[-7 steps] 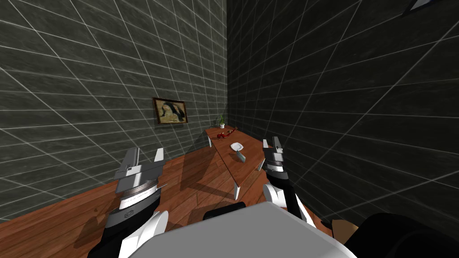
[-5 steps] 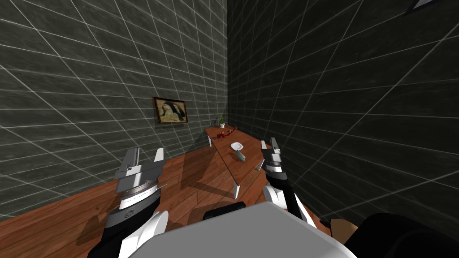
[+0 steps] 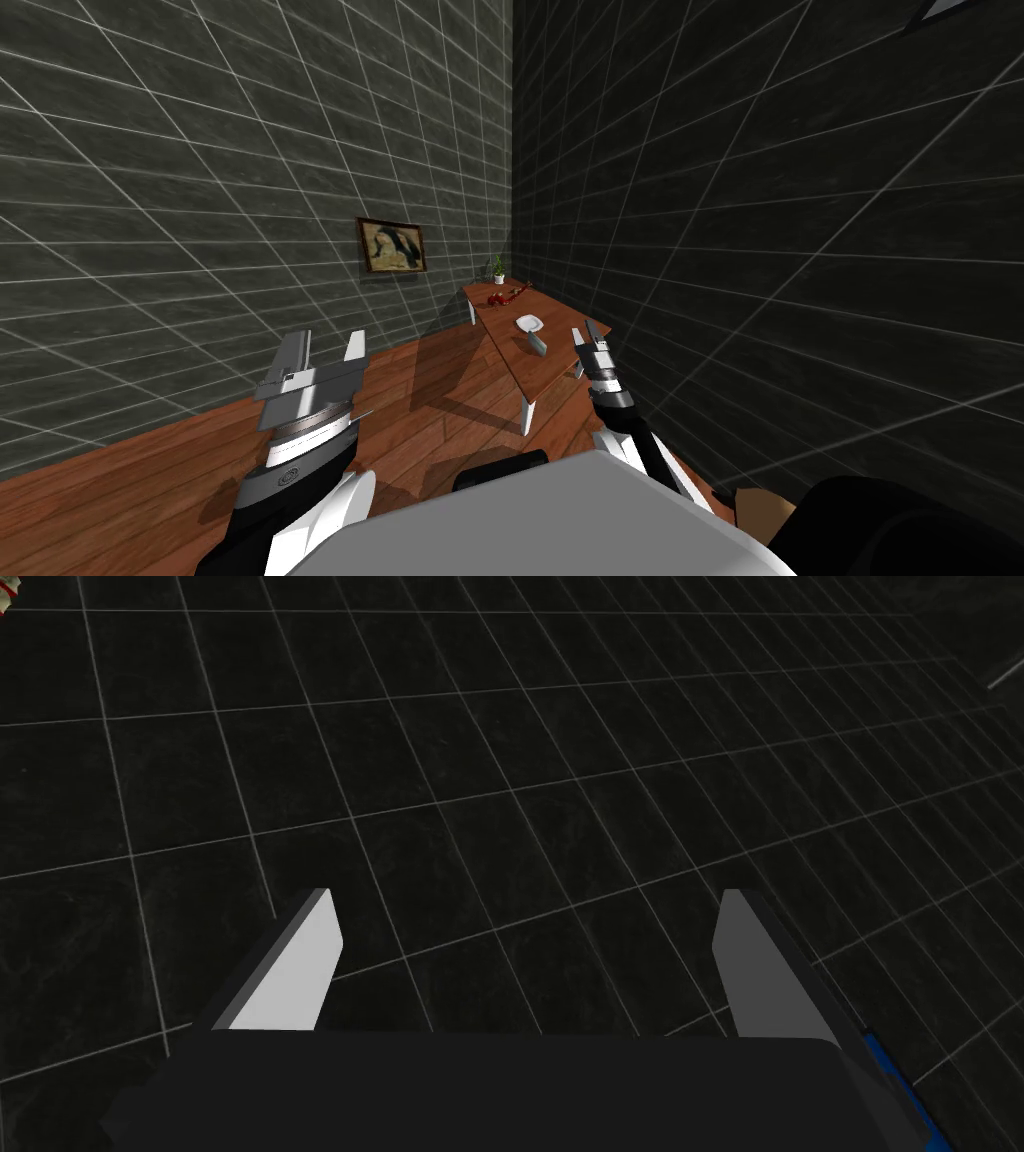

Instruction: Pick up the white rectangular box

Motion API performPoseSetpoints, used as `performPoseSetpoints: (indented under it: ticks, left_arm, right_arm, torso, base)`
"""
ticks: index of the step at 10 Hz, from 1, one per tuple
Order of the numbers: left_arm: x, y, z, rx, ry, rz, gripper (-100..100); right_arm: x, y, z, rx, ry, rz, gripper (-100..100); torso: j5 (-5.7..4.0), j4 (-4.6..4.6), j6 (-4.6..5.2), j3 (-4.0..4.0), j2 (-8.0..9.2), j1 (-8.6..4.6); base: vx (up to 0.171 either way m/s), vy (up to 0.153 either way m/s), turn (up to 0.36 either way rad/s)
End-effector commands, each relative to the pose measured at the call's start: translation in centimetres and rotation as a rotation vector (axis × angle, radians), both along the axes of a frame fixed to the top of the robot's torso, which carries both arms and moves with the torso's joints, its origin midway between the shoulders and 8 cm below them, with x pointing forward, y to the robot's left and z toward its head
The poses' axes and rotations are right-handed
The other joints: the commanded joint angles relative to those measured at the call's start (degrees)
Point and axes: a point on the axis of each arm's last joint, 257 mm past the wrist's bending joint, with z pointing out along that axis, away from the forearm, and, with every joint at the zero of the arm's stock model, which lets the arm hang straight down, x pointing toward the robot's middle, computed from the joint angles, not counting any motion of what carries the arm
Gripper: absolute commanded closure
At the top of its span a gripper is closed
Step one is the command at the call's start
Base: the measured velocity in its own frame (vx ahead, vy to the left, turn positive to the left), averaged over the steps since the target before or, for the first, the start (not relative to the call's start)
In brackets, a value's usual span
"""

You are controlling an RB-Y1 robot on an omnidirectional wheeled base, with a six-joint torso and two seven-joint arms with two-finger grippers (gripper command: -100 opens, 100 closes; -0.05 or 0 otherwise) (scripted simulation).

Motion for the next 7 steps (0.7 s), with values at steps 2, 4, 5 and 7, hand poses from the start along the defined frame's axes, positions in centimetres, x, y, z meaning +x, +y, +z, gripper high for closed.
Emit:
performPoseSetpoints:
  ticks: [2,4,5,7]
  left_arm:
    - [0.0,0.0,0.0,0.0,0.0,0.0,0]
    - [0.0,0.0,0.0,0.0,0.0,0.0,0]
    - [0.0,0.0,0.0,0.0,0.0,0.0,0]
    - [0.0,0.0,0.0,0.0,0.0,0.0,0]
  right_arm:
    - [0.9,0.7,-5.6,-0.003,0.15,0.049,-100]
    - [0.9,1.0,-8.5,-0.012,0.229,0.075,-100]
    - [0.7,1.3,-11.5,-0.009,0.308,0.095,-100]
    - [0.1,1.5,-14.8,-0.027,0.399,0.123,-100]
  torso:
    - [0.01,-0.03,-0.02,-0.06,-0.09,0.04]
    - [0.01,-0.02,0.0,-0.06,-0.09,0.03]
    - [0.01,-0.03,-0.01,-0.07,-0.11,0.04]
    - [0.02,-0.02,0.01,-0.06,-0.09,0.05]
  base:
    - [-0.05,0.004,0.11]
    - [-0.045,0.007,0.094]
    - [-0.058,0.019,0.184]
    - [-0.046,0.009,0.092]
